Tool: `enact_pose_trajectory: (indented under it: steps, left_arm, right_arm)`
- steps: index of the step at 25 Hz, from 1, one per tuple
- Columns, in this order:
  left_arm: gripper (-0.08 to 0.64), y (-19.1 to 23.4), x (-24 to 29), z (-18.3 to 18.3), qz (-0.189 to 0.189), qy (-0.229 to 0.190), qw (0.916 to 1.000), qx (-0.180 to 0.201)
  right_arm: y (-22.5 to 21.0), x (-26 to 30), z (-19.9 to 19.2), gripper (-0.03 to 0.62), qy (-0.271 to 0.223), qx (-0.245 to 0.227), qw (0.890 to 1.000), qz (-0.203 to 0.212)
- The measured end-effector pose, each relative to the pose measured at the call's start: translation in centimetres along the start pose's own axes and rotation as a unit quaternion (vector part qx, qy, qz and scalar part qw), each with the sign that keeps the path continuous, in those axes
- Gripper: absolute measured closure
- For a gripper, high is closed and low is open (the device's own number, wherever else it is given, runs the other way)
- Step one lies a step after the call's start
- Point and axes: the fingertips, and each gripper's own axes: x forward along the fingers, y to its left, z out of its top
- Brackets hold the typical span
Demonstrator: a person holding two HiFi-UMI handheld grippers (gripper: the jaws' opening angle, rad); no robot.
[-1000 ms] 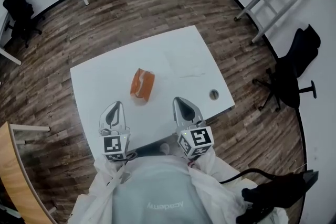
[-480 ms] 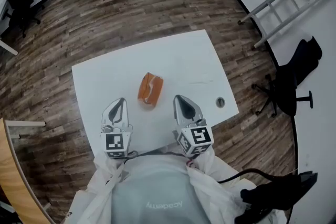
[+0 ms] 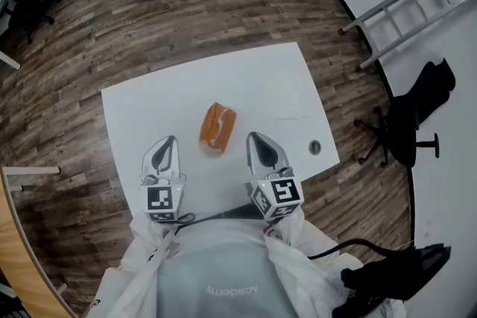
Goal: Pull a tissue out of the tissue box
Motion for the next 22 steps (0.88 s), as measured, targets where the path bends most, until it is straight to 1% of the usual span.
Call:
enact_pose_trajectory:
  steps: [10,16,18,22]
  left_arm:
    - [0.560,0.5,0.4,0.1,0.030,0.011,0.9995,0.001]
    - [0.560,0.0,1.0,0.6,0.050,0.017,0.9986,0.005]
    - [0.560,-0.9,1.9,1.1,0.057,0.021,0.9981,0.010]
    - [0.560,-3.1,4.5,2.4,0.071,0.030,0.9969,0.015]
  right_arm:
    - [-0.8,1.5,0.5,0.592,0.004,-0.001,1.000,0.028]
    - [-1.6,2.4,0.8,0.592,0.004,0.006,0.999,0.050]
    - [-2.7,3.0,1.0,0.592,0.006,0.010,0.998,0.062]
    - [-6.3,4.1,2.0,0.592,0.005,0.016,0.997,0.081]
